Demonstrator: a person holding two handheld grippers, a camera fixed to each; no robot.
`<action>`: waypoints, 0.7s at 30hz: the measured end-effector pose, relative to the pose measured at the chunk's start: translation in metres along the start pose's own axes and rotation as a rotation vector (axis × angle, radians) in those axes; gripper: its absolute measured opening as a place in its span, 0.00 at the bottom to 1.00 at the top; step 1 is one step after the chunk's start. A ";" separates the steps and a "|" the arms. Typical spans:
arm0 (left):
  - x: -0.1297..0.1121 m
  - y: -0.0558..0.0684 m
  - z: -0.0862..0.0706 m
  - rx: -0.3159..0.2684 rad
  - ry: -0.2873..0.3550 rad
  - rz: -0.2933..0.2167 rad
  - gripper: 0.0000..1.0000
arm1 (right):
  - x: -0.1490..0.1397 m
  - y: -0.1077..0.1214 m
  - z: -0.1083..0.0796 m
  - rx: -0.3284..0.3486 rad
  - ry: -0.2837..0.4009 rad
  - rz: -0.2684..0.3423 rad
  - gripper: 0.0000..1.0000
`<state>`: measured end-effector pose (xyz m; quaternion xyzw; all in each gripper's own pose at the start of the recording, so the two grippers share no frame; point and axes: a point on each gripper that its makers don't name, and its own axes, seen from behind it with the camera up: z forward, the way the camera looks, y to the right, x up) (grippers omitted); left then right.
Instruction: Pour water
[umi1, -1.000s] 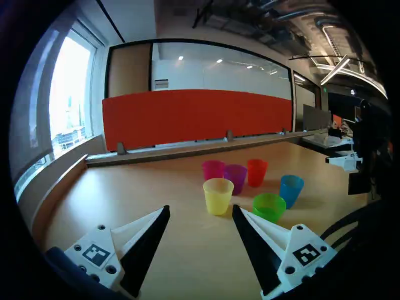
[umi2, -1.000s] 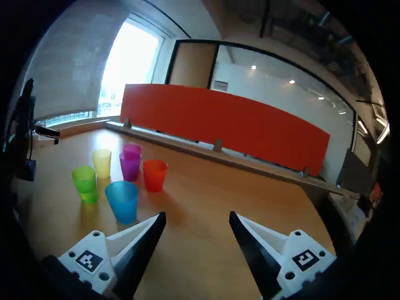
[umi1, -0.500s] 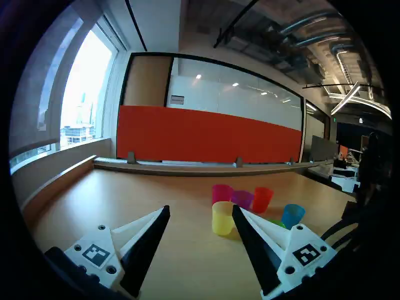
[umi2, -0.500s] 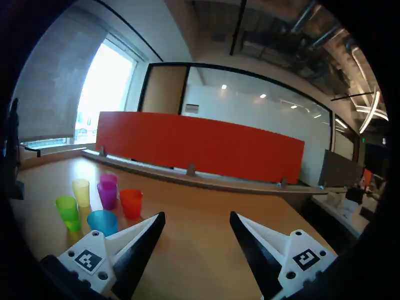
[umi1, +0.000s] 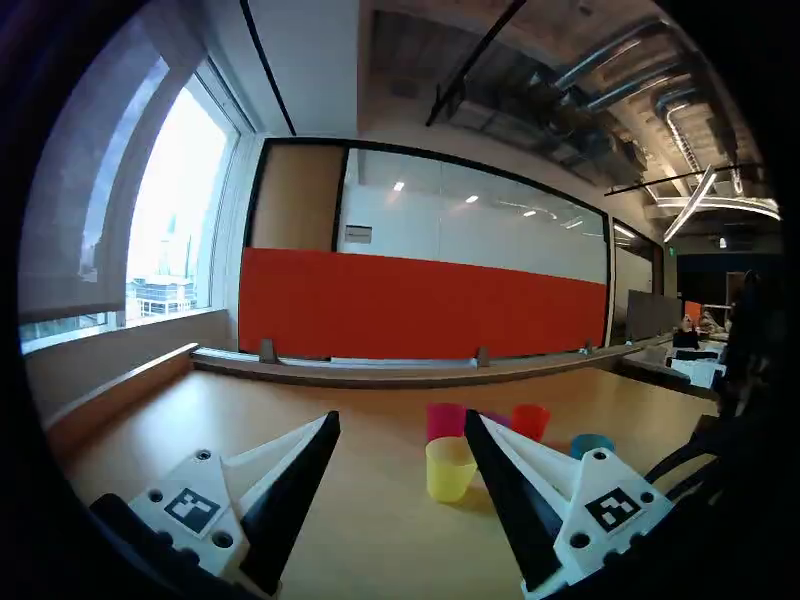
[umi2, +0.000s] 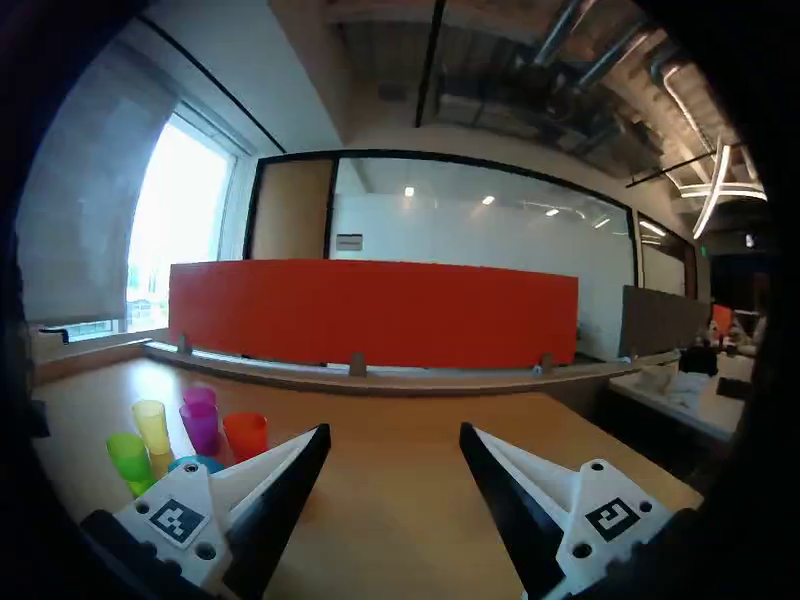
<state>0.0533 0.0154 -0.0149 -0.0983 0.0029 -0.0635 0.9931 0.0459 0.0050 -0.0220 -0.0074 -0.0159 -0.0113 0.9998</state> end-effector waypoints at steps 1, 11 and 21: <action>0.001 0.000 0.000 0.004 0.006 0.004 0.92 | 0.002 0.000 0.000 -0.002 0.005 0.004 1.00; -0.002 -0.010 -0.003 0.086 0.035 0.038 0.92 | 0.016 -0.002 0.001 -0.014 0.033 0.015 1.00; -0.010 -0.028 -0.008 0.194 0.075 0.029 0.92 | 0.026 -0.011 0.007 0.004 0.032 0.057 1.00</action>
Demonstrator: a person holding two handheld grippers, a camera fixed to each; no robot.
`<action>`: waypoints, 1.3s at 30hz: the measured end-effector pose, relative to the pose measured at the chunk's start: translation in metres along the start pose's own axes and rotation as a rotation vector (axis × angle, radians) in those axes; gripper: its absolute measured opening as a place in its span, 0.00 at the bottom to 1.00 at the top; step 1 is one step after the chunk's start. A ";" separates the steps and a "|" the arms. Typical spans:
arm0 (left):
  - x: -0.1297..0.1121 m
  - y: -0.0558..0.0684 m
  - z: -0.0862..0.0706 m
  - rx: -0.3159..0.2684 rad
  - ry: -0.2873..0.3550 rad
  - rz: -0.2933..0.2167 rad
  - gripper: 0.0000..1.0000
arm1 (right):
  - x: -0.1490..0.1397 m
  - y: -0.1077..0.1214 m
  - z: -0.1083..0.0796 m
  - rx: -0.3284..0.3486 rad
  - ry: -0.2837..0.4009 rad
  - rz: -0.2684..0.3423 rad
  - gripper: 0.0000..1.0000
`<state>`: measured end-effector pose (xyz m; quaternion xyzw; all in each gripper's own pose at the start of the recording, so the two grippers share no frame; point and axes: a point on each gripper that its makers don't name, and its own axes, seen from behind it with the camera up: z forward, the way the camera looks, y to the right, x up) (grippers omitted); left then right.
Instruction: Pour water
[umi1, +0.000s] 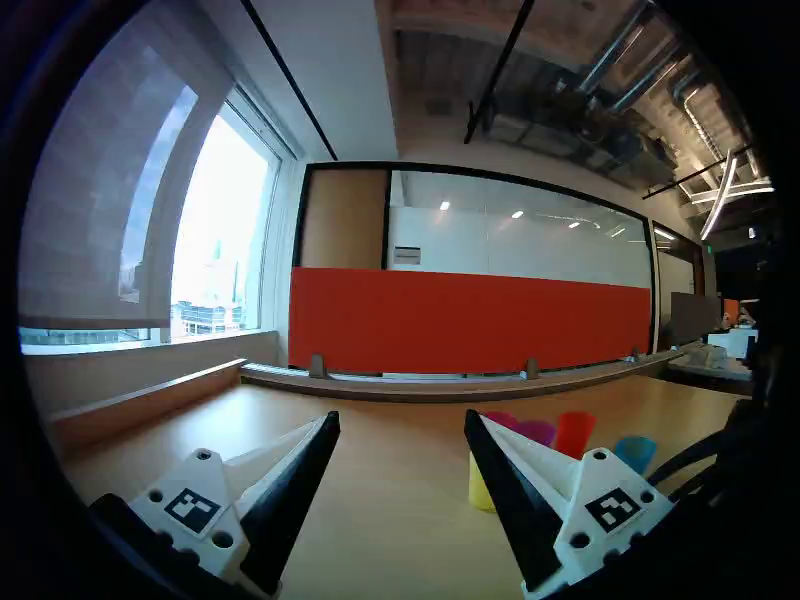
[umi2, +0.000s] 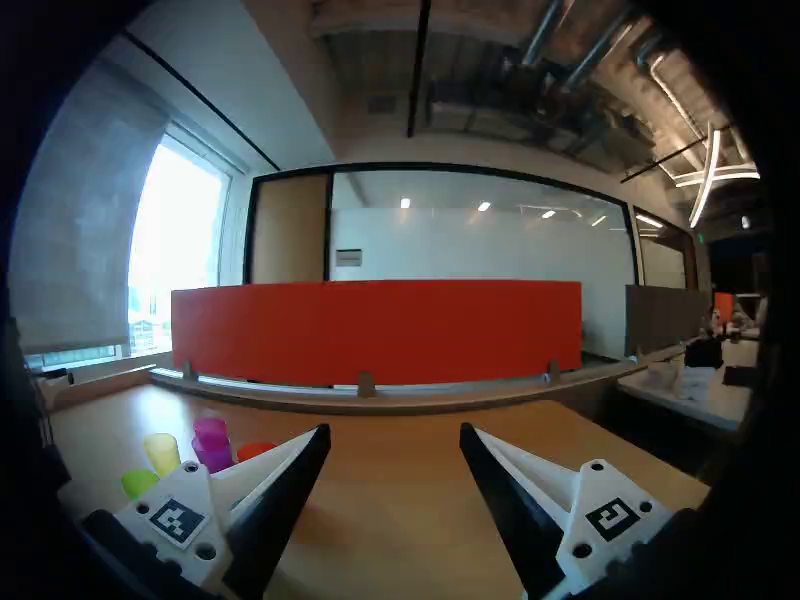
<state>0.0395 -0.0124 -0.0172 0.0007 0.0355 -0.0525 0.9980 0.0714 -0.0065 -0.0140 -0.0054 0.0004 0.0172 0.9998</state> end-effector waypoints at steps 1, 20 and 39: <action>-0.002 0.000 0.000 0.004 0.001 0.000 0.92 | 0.000 0.001 0.000 -0.004 -0.003 0.005 1.00; -0.034 -0.007 0.010 0.031 -0.006 -0.009 0.92 | 0.009 0.010 -0.006 -0.055 -0.008 0.006 1.00; -0.058 -0.001 0.016 0.027 -0.051 0.050 0.92 | 0.018 0.007 -0.008 -0.046 0.001 0.019 1.00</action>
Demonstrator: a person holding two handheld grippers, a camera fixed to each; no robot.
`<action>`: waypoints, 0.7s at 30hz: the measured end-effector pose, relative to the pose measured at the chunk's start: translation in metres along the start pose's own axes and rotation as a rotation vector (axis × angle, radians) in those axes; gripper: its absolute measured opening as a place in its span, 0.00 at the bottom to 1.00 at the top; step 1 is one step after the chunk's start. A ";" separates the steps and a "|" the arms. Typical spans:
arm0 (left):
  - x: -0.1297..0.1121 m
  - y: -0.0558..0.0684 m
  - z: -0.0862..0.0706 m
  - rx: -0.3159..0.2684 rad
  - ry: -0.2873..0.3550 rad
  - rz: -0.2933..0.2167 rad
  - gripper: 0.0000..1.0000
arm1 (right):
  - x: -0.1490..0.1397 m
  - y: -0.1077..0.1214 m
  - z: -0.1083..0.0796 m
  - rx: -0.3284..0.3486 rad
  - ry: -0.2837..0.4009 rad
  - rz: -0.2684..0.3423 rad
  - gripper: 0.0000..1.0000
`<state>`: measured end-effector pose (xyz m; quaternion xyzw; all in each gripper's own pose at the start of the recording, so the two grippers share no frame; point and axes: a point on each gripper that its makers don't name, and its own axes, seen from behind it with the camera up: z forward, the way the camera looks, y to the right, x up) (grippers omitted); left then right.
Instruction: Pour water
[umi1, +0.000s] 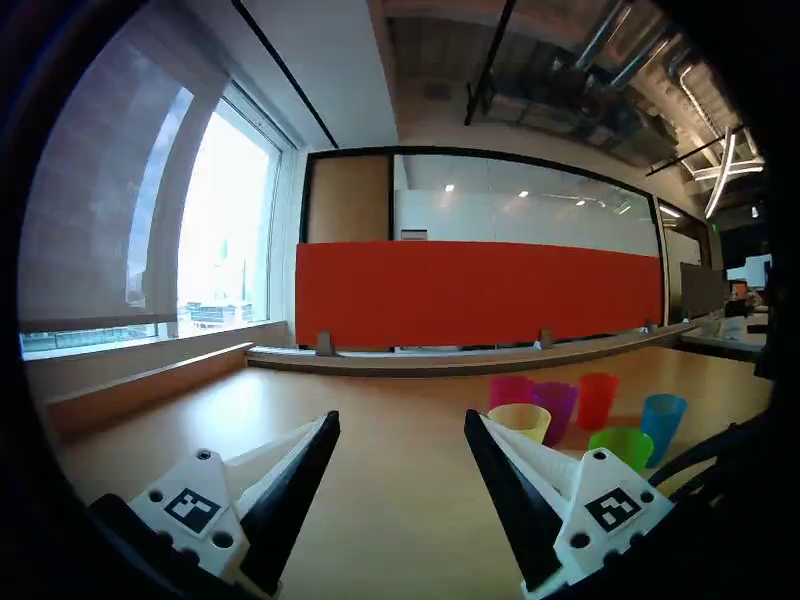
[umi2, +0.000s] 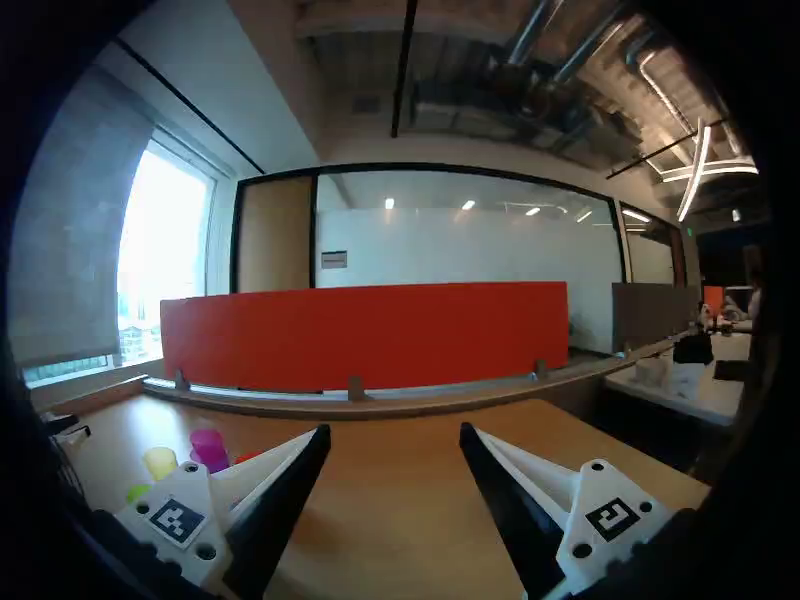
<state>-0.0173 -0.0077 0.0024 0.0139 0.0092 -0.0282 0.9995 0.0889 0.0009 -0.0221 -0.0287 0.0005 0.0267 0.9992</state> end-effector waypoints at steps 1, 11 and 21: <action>-0.001 0.001 0.001 -0.002 -0.004 0.000 0.92 | 0.000 0.000 0.000 0.000 0.001 0.000 1.00; -0.005 0.002 0.002 -0.005 -0.015 0.001 0.92 | 0.002 -0.002 0.000 0.005 0.004 0.000 1.00; -0.005 -0.003 0.002 0.012 -0.017 0.002 0.93 | 0.005 0.002 -0.002 -0.002 0.006 -0.001 1.00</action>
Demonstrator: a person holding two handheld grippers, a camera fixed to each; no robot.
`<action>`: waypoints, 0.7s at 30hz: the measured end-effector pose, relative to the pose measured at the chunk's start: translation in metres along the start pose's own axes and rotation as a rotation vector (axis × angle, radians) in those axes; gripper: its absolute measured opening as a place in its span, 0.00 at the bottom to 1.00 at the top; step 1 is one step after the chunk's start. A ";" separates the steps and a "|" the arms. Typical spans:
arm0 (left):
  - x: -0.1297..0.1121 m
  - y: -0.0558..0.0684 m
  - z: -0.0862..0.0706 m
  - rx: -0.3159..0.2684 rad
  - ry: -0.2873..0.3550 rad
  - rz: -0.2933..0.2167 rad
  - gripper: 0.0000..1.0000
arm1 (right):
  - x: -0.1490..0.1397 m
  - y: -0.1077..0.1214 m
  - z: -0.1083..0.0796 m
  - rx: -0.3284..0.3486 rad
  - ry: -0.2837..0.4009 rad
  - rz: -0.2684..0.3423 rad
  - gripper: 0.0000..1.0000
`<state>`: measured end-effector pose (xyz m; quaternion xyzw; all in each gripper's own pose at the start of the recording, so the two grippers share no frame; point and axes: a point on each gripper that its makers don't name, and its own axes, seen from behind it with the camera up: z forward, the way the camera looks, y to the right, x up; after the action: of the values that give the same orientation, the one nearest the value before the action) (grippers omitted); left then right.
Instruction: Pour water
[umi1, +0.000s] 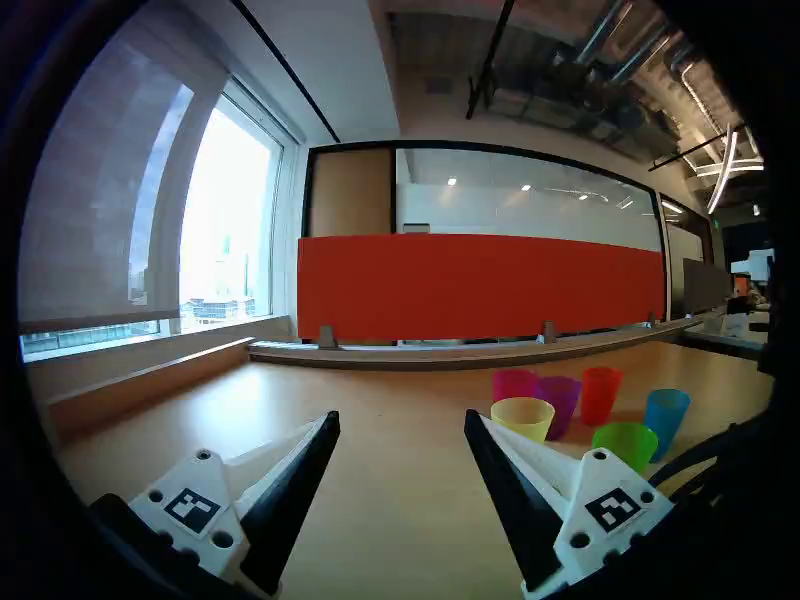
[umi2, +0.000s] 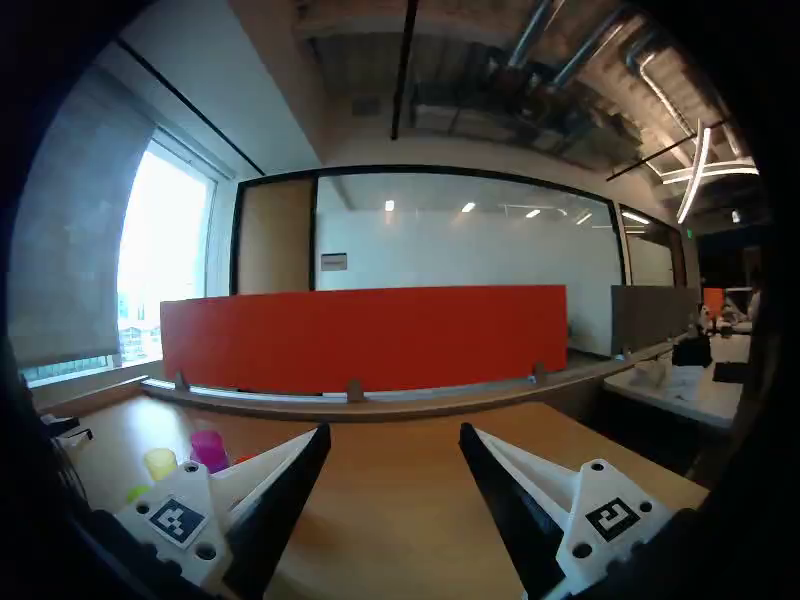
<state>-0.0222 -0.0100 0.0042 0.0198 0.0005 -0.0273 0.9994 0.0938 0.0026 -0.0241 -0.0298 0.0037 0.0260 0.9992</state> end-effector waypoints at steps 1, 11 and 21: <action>0.000 0.000 0.000 0.000 0.000 0.000 0.93 | 0.000 0.000 0.000 -0.001 0.000 0.001 1.00; 0.000 0.000 0.000 -0.002 -0.002 0.001 0.93 | -0.003 -0.001 -0.002 0.009 0.002 0.000 1.00; 0.000 0.000 0.000 -0.002 -0.002 0.002 0.92 | -0.007 0.003 -0.006 -0.006 0.034 -0.031 1.00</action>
<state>-0.0221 -0.0100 0.0045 0.0190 -0.0006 -0.0265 0.9995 0.0861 0.0051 -0.0304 -0.0334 0.0200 0.0103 0.9992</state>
